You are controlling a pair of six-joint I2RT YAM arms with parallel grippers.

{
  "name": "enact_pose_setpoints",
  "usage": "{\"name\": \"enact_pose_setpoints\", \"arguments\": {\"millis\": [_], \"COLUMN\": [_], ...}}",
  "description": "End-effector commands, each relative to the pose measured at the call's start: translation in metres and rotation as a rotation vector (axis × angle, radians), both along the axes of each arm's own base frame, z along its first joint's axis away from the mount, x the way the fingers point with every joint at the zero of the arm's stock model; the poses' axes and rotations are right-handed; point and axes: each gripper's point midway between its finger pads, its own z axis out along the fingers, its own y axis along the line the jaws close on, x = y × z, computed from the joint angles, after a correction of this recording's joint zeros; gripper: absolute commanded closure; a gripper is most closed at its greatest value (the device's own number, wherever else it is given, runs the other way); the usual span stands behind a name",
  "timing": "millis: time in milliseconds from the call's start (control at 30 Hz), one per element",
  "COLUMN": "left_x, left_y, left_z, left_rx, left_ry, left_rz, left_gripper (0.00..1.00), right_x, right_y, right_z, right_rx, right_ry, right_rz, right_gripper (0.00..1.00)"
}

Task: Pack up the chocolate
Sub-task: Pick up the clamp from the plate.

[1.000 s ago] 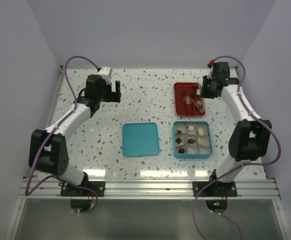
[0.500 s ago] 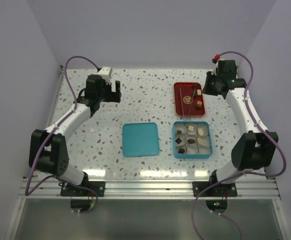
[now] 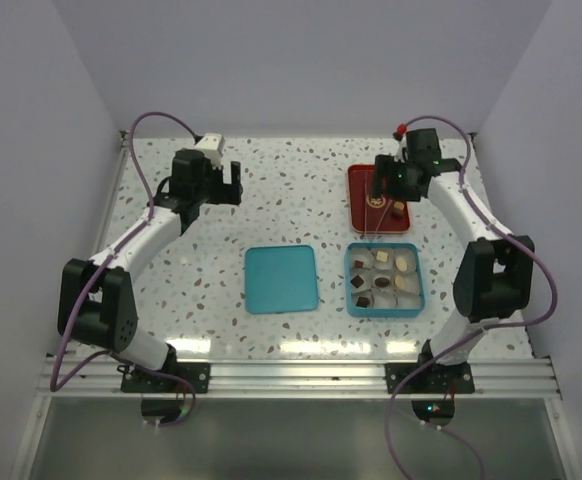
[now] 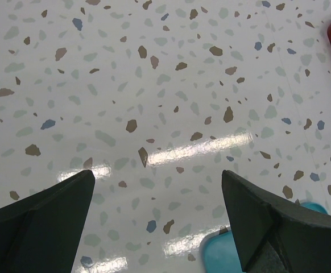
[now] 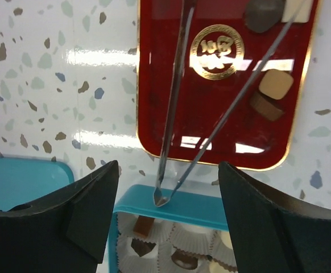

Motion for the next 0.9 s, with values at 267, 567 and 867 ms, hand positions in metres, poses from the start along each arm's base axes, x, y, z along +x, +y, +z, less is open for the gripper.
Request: {"name": "enact_pose_setpoints", "arguments": {"millis": [267,567,867], "left_x": [0.006,0.006,0.005], "left_y": [-0.004,-0.007,-0.009], "left_z": [0.024,0.02,0.022], "left_rx": [-0.011,-0.021,-0.029], "left_ry": [-0.061,-0.051,-0.056], "left_rz": [-0.015,-0.025,-0.034], "left_gripper": [0.0,0.0,0.0], "right_x": [0.007,0.004,0.023], "right_y": [0.03,0.017,0.02], "right_z": [-0.035,-0.047,-0.078], "right_rx": [-0.173,-0.256,-0.263], "right_ry": [0.053,0.064,0.077], "right_rz": [-0.06,-0.151,-0.182], "right_gripper": [0.01,0.01,0.01]}}
